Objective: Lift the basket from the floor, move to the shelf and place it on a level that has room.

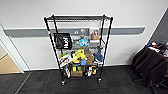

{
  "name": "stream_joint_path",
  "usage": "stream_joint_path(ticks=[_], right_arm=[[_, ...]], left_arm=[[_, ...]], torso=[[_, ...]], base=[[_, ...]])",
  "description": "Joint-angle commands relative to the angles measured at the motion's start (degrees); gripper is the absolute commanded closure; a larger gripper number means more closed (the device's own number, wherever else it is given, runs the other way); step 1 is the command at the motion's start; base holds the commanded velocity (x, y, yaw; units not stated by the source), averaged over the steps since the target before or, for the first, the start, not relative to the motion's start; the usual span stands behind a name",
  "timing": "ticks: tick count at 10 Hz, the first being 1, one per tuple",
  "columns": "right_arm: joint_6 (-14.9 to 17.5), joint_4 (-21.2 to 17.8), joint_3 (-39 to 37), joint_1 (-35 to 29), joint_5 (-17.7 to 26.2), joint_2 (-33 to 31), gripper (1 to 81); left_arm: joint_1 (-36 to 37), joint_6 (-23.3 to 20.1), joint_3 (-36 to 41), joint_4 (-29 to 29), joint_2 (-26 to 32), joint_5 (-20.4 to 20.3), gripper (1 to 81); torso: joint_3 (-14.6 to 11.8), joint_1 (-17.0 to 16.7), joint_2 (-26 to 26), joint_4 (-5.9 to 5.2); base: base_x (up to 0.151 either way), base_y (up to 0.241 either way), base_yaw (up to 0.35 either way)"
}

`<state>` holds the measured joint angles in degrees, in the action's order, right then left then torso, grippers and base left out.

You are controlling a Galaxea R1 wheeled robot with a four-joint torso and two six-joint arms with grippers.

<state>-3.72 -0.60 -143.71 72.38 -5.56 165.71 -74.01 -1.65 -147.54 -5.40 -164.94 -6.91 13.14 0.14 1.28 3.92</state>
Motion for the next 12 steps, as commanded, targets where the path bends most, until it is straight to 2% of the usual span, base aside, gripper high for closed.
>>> stream_joint_path(ticks=[1, 9, 10, 12], right_arm=[[-0.06, -0.37, 0.38, -2.89, 2.66, -0.61, 1.0], [-0.15, -0.37, 0.55, -3.06, 2.66, -0.53, 1.0], [-0.15, -0.37, 0.55, -3.24, 2.66, -0.53, 1.0], [-0.15, -0.37, 0.82, -3.16, 2.66, -0.53, 1.0]], left_arm=[[2.33, -0.29, 0.06, 0.13, 0.31, 2.78, 1.0], [2.42, -0.11, -0.03, -0.4, 0.57, 3.4, 1.0], [2.42, -0.11, 0.14, -0.4, 0.74, 3.31, 1.0], [2.51, -0.11, 1.8, 0.13, 1.53, 3.57, 1.0]], torso=[[0.0, 0.0, 0.0, 0.0], [-0.02, 0.0, 0.0, 0.0], [-0.02, 3.69, 5.73, 0.0], [-0.02, 3.78, 5.92, 0.0]], base=[[0.0, 0.0, 0.0], [0.0, 0.0, 0.0], [0.0, 0.0, 0.0], [0.0, 0.0, 0.0]])
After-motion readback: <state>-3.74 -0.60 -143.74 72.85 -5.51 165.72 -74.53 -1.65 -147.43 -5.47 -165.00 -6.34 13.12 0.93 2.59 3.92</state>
